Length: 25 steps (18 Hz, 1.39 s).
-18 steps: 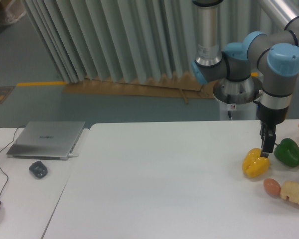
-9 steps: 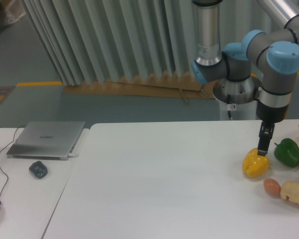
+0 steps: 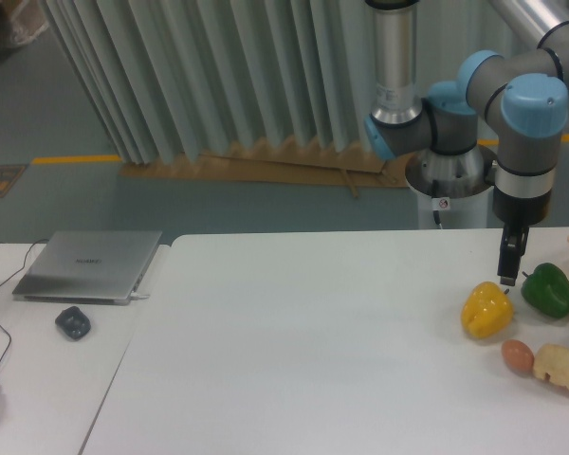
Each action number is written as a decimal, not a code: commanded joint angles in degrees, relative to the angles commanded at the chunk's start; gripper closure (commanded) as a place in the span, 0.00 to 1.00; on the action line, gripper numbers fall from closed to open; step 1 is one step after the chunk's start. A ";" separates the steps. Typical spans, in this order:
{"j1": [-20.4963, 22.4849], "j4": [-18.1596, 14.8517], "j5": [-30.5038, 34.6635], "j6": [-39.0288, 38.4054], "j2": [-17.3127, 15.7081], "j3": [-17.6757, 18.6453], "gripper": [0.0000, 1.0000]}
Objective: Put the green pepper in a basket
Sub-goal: 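Lower the gripper past the yellow pepper toward the green pepper, then descend onto the green bell pepper and close the gripper on it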
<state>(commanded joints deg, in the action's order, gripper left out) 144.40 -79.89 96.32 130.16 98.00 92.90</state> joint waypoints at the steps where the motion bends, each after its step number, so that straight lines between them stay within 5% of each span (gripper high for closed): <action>1: 0.09 0.09 0.09 0.09 0.18 0.08 0.00; 25: 1.05 0.53 6.77 7.38 5.71 2.28 0.00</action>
<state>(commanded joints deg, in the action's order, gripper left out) 145.46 -79.37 103.09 137.54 103.71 95.18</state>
